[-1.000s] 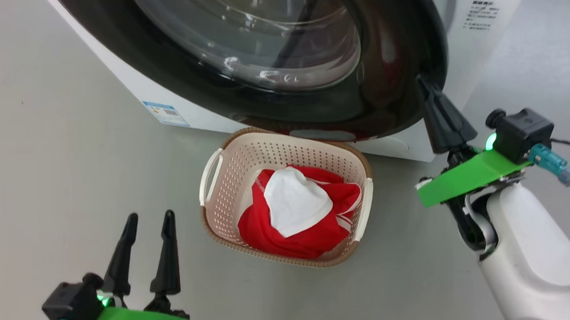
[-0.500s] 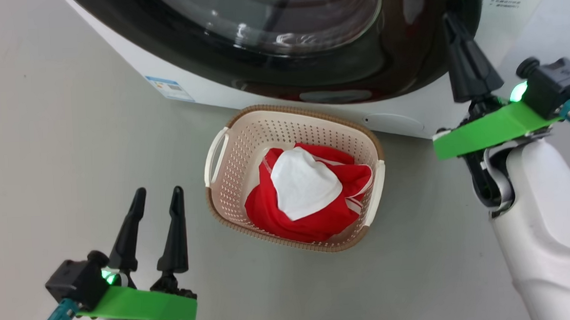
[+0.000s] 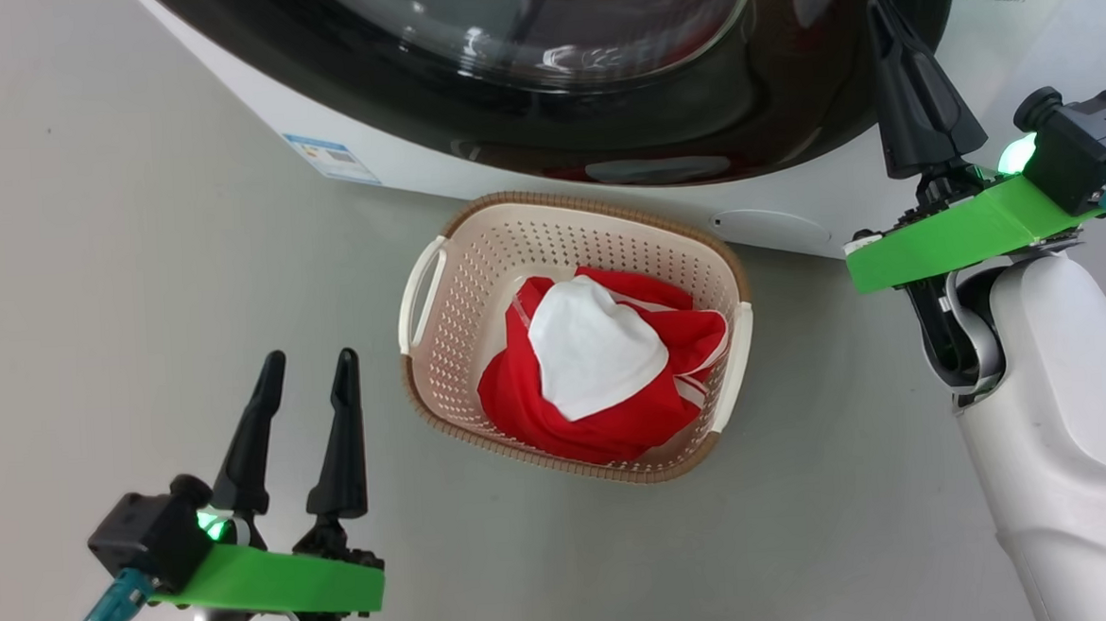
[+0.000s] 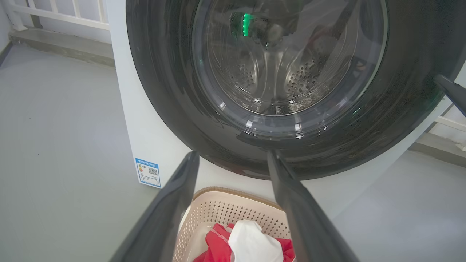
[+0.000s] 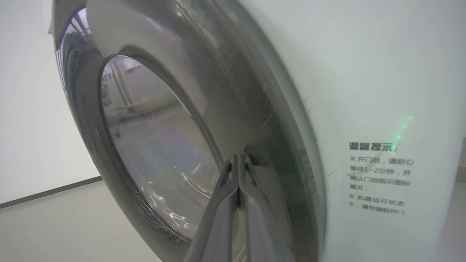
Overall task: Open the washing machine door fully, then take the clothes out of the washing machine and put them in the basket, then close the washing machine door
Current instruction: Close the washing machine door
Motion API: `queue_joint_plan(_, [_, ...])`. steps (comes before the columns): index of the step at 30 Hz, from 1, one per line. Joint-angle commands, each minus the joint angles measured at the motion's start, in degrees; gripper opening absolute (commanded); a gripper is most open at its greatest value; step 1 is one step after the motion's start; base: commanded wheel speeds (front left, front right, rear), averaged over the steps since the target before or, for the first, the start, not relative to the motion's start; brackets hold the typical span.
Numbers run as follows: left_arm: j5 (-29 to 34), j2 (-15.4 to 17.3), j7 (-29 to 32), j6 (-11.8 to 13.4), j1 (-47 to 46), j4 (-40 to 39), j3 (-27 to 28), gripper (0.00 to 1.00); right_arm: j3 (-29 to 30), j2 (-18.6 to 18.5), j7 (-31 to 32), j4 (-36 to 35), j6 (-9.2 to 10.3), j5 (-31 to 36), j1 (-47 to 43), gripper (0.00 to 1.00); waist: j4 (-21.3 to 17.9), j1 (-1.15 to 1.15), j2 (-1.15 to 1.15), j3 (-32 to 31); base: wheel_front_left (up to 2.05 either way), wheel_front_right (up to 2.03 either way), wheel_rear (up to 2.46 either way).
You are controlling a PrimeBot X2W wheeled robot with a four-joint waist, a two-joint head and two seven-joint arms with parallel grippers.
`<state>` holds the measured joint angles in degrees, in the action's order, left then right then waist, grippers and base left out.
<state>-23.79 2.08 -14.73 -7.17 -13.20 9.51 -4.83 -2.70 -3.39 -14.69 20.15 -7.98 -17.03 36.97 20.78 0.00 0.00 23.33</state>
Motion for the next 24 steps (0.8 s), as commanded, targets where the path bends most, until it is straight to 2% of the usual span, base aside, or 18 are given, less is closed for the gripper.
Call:
queue_joint_plan(1, [0.0,0.8,-0.3,-0.3,-0.5,-1.1,2.2,1.00,-0.5,0.4,-0.3,-1.3,0.49,0.3,1.3,0.00,-0.4,0.00,0.00,-0.5,0.00,0.00,0.00])
queue_joint_plan(10, [1.7,0.8,-0.3,-0.3,0.1,-0.5,3.2,1.00,-2.4,0.5,-0.3,-1.1,0.49,-0.2,-3.4,0.00,-2.3,0.00,0.00,-2.8,0.00,0.00,0.00])
queue_joint_plan(12, [2.1,0.8,-0.3,-0.3,0.2,-0.4,3.5,1.00,-2.6,0.5,-0.3,-1.1,0.49,-0.3,-4.8,0.16,-2.8,0.00,0.00,-3.4,0.00,0.00,0.00])
queue_joint_plan(13, [2.2,0.8,-0.3,-0.3,0.3,-0.3,3.7,1.00,-2.7,0.5,-0.3,-1.1,0.49,-0.3,-5.6,0.33,-3.1,0.00,0.00,-3.7,0.00,0.00,0.00])
queue_joint_plan(15, [2.6,0.8,-0.3,-0.3,0.6,-0.3,4.0,1.00,-2.7,0.5,-0.3,-1.2,0.49,-0.4,-7.1,0.49,-3.6,0.00,0.00,-4.3,0.00,0.00,0.00])
queue_joint_plan(16, [2.7,0.8,-0.3,-0.3,0.8,-0.3,4.2,1.00,-2.6,0.5,-0.3,-1.3,0.49,-0.6,-7.8,0.75,-3.9,0.00,0.00,-4.5,0.00,0.00,0.00])
queue_joint_plan(17, [2.9,0.8,-0.3,-0.3,1.0,-0.3,4.4,1.00,-2.5,0.5,-0.3,-1.5,0.49,-0.7,-8.4,0.92,-4.3,0.00,0.00,-4.8,0.00,0.00,0.00])
queue_joint_plan(18, [3.0,0.8,-0.3,-0.3,1.1,-0.3,4.5,1.00,-2.4,0.5,-0.3,-1.6,0.49,-0.9,-9.0,1.00,-4.6,0.00,0.00,-5.0,0.00,0.00,0.00])
queue_joint_plan(24, [3.9,0.8,-0.3,-0.3,2.1,-0.1,5.3,1.00,-1.8,0.5,-0.3,-2.4,0.49,-1.7,-12.5,1.00,-6.5,0.00,0.00,-6.6,0.00,0.00,0.00])
